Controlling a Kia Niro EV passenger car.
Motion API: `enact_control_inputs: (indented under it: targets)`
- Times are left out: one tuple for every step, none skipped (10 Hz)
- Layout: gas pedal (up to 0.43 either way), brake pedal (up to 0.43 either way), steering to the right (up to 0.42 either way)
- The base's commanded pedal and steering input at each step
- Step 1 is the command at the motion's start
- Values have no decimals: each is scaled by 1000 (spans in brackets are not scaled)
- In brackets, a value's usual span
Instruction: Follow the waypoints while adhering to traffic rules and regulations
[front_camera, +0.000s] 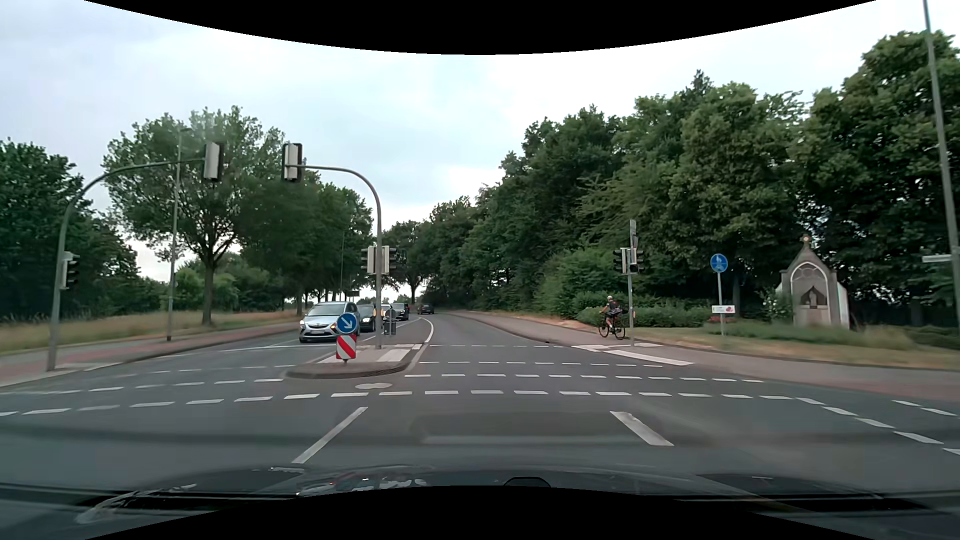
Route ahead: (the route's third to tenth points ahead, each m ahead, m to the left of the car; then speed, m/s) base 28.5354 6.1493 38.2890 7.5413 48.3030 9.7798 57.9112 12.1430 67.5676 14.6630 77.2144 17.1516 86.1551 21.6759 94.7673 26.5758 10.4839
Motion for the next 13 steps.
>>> enact_control_inputs:
  targets:
    - [177, 0, -27]
    - [177, 0, -28]
    - [177, 0, -28]
    - [157, 0, -28]
    - [157, 0, -28]
    - [157, 0, -28]
    - [157, 0, -28]
    - [150, 0, -27]
    - [150, 0, -27]
    - [150, 0, -27]
    - [150, 0, -27]
    - [150, 0, -27]
    - [150, 0, -27]
